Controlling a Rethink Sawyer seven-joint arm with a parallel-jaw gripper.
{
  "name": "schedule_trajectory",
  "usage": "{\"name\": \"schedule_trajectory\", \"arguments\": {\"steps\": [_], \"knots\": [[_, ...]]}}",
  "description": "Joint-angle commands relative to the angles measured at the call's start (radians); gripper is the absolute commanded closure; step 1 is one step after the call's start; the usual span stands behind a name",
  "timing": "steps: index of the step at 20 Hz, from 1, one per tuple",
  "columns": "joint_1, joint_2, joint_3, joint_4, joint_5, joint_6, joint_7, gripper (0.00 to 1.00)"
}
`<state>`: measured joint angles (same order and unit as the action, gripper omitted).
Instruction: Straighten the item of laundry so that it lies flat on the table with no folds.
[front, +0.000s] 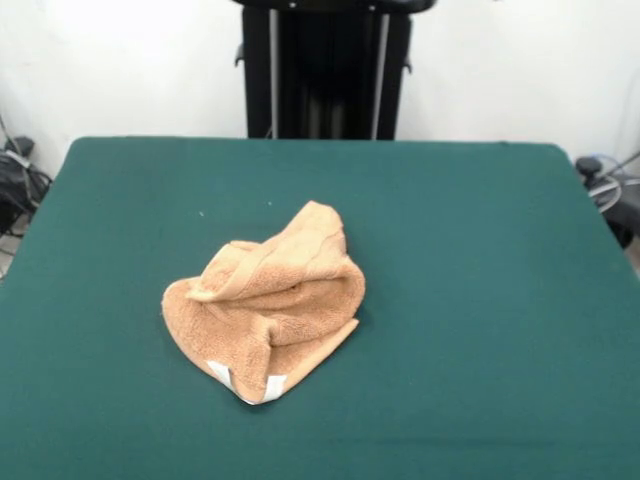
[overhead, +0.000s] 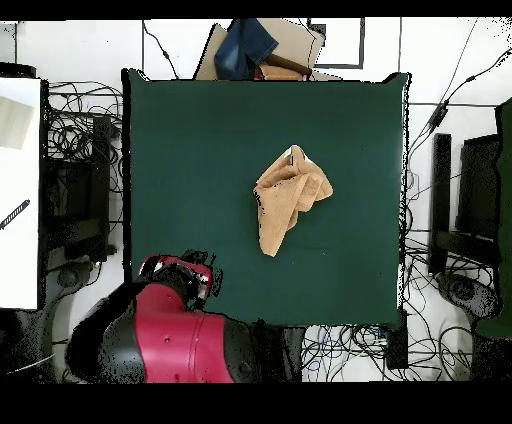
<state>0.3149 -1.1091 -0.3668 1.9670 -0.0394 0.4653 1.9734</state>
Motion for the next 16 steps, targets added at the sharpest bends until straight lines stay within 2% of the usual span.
{"name": "schedule_trajectory", "arguments": {"steps": [1, 3, 5, 10, 16], "knots": [[-0.017, 0.090, -0.034, -0.069, 0.025, 0.143, 0.233, 1.00], [0.014, 0.125, -0.068, -0.127, 0.015, 0.260, 0.269, 1.00], [0.026, 0.169, -0.076, -0.167, 0.026, 0.312, 0.298, 1.00], [-0.022, 0.286, -0.011, -0.182, 0.107, 0.239, 0.340, 1.00], [0.004, 0.388, -0.052, -0.256, 0.120, 0.235, 0.363, 1.00]]}}
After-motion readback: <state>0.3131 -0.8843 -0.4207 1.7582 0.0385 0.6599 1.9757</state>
